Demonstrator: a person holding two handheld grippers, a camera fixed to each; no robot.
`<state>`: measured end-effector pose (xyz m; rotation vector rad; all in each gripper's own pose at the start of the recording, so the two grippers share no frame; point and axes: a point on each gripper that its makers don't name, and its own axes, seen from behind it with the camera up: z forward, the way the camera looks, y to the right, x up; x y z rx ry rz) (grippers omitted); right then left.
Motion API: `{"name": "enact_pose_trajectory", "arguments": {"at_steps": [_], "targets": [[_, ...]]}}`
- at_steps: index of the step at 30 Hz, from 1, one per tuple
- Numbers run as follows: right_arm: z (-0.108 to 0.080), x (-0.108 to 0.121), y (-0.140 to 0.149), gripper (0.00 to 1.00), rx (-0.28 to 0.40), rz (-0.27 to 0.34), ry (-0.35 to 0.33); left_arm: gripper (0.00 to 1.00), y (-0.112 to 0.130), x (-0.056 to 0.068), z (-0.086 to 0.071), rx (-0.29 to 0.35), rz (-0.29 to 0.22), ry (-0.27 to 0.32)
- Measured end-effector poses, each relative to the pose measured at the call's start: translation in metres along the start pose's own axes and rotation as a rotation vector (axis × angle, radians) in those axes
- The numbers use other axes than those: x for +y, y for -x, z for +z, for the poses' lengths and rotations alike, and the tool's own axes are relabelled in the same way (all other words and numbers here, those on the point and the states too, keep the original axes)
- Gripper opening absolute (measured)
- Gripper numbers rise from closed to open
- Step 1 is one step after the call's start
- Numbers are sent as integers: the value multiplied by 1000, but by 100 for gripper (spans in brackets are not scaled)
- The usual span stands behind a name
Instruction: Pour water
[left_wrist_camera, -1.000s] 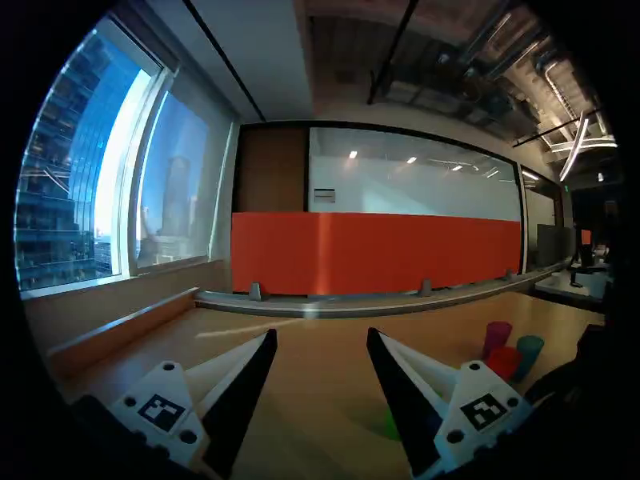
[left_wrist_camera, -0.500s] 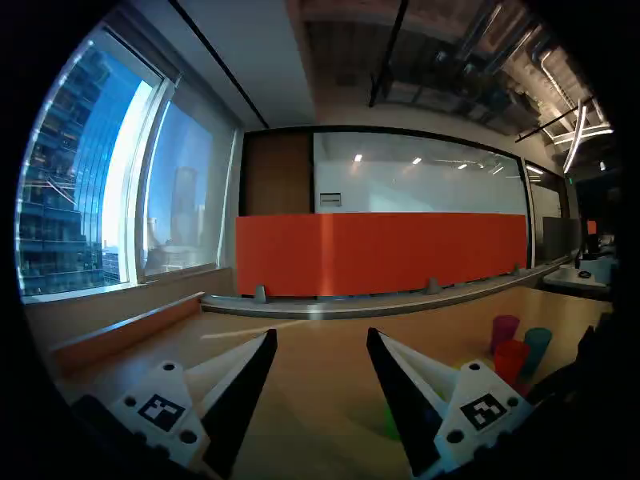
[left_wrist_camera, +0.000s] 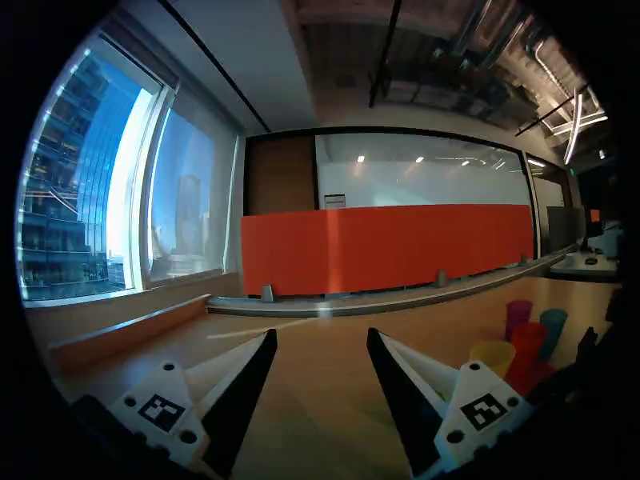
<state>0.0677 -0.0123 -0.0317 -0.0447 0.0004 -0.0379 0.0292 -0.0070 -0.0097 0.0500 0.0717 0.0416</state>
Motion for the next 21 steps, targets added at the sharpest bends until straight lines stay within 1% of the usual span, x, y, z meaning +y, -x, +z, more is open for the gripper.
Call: {"name": "enact_pose_trajectory", "arguments": {"at_steps": [6,11,21], "targets": [[0,5,-1,99,-9,-6,14,83,15,-2,5,-18,-40,9],[0,4,-1,99,-11,-5,15,83,21,-3,6,-16,-65,13],[1,-2,-2,99,-12,-16,8,83,29,-5,7,-26,-68,12]]}}
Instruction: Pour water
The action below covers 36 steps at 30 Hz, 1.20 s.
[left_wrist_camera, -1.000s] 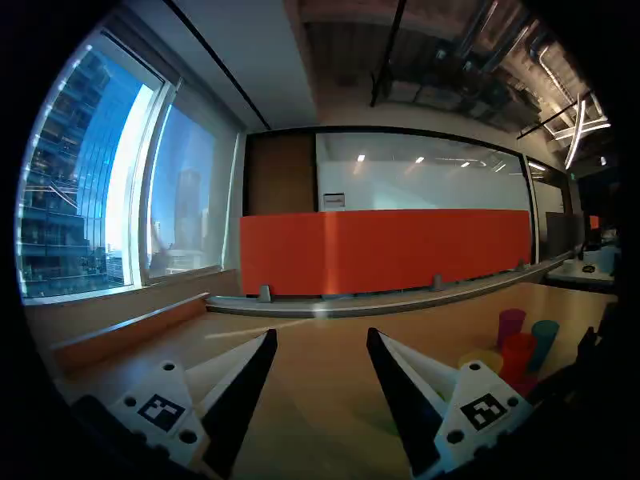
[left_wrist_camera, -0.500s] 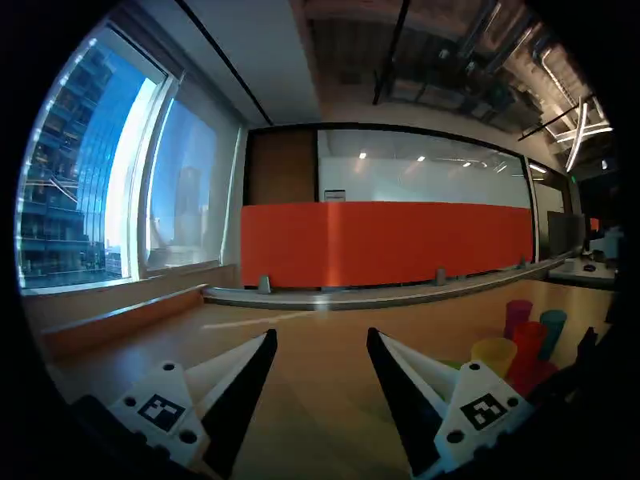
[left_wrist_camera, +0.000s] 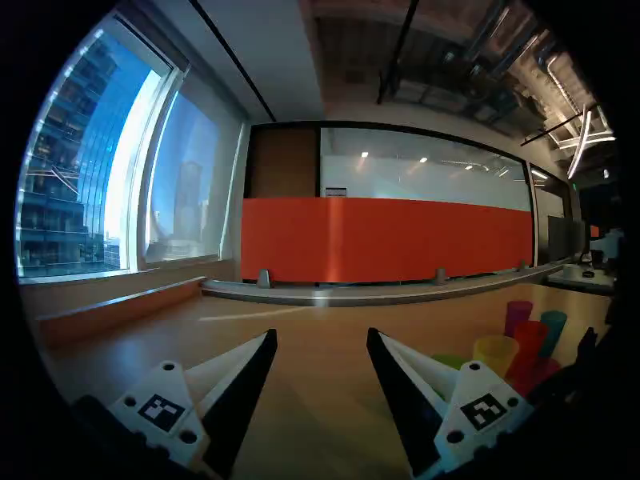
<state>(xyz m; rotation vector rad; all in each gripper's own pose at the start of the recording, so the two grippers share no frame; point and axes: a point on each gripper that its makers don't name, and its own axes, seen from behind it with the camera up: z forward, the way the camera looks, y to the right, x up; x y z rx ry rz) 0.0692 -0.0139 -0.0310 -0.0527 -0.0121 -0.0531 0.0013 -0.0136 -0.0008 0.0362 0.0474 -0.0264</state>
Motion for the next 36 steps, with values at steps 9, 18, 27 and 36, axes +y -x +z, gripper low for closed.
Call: {"name": "enact_pose_trajectory", "arguments": {"at_steps": [9,18,27,36], "targets": [[1,0,1,99,-1,1,1,83,3,0,-1,-12,4,0],[-2,1,1,99,2,-3,2,83,11,5,2,-40,23,10],[-7,5,0,99,19,-6,-7,83,12,5,2,-42,25,11],[-8,11,13,99,13,-7,-27,83,11,5,1,-42,25,10]]}}
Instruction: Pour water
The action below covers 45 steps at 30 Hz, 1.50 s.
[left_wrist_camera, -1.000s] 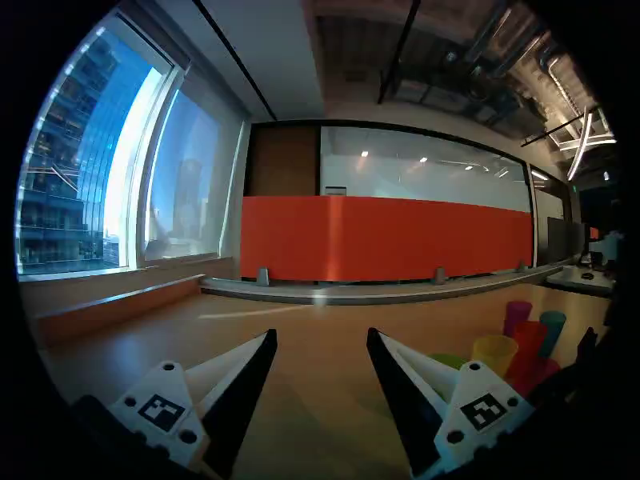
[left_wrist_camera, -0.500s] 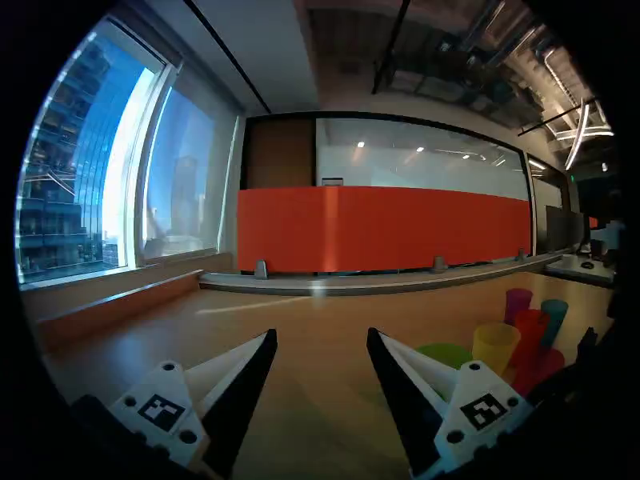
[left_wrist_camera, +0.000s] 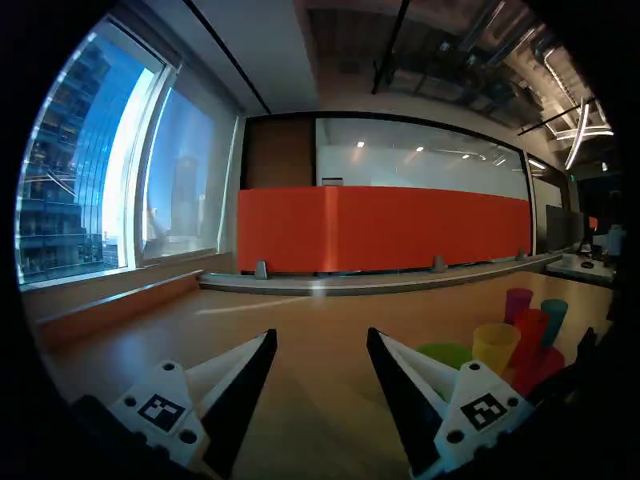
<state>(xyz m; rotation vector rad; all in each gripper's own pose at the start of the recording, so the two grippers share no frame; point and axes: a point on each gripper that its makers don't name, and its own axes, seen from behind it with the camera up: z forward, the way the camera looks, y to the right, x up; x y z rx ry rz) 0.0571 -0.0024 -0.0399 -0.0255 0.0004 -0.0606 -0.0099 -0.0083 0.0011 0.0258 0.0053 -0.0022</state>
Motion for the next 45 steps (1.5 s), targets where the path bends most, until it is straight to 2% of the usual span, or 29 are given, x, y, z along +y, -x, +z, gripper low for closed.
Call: {"name": "enact_pose_trajectory", "arguments": {"at_steps": [12,21,30,45], "targets": [[14,5,11,99,62,33,0,83,0,0,0,0,0,0],[27,4,15,99,86,95,-11,83,0,0,0,0,0,0],[38,3,26,99,73,87,-14,83,0,0,1,0,0,0],[42,6,60,99,26,84,-3,83,0,0,1,0,0,0]]}}
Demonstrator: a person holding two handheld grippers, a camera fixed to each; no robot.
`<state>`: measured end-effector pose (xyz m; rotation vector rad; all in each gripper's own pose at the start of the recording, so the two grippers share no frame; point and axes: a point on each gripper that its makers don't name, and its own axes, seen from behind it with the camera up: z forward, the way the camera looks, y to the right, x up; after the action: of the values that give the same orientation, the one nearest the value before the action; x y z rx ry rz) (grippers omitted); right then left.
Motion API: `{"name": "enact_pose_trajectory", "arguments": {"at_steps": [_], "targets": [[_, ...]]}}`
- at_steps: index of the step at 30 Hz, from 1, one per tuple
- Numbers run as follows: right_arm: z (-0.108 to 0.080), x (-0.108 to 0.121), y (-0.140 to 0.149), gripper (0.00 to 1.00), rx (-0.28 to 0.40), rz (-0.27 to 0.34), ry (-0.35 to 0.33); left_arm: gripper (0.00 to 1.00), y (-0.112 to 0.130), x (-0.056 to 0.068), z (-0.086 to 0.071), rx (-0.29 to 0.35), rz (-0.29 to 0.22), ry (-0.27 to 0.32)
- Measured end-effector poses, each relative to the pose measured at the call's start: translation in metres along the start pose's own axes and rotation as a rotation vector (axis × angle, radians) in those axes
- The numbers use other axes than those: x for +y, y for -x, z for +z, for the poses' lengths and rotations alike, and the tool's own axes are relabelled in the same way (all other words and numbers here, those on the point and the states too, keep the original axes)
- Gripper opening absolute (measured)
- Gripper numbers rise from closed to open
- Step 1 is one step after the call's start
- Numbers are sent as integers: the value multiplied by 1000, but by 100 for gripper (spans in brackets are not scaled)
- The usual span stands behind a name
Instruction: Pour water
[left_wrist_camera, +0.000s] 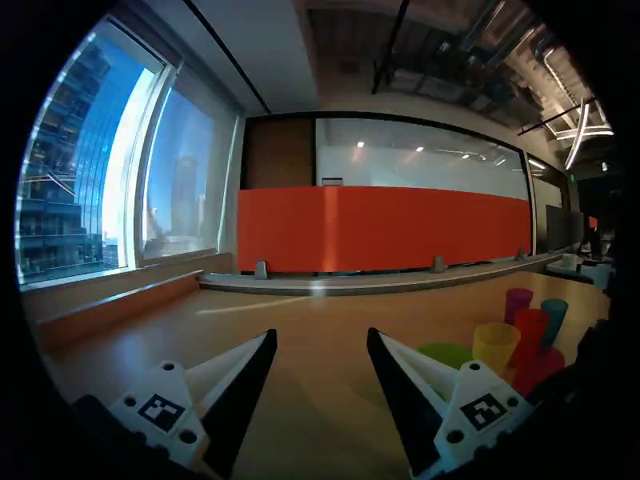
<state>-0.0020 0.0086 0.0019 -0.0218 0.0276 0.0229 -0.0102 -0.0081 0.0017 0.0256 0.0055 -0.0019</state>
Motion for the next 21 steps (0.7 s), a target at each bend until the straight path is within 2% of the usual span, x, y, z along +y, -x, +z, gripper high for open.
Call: {"name": "enact_pose_trajectory", "arguments": {"at_steps": [21], "targets": [[2,0,1,99,-6,-18,11,83,0,0,0,0,0,0]]}}
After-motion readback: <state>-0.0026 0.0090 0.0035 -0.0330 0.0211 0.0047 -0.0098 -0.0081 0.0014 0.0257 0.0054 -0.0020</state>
